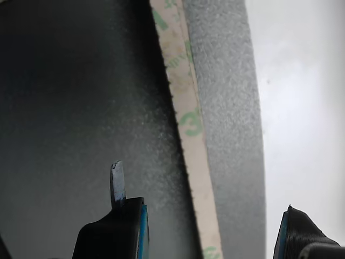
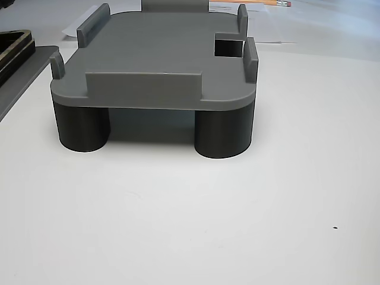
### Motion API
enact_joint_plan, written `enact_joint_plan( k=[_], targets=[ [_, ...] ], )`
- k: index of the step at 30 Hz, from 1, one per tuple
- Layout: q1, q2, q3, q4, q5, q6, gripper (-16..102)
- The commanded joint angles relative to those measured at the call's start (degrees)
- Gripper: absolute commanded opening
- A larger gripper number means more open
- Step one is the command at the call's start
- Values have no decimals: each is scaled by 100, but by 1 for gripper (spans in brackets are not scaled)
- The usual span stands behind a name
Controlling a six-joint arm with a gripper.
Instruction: Move top rectangular frame to the holder.
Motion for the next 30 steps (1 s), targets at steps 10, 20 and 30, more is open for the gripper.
enact_joint_plan(
  k=[10,20,30],
  targets=[
    [18,-694,-703,-343,-62,-299,96],
    [18,-1652,-1169,-571,-387,-369,100],
    [18,-1811,-1310,-483,-404,-404,81]
  ],
)
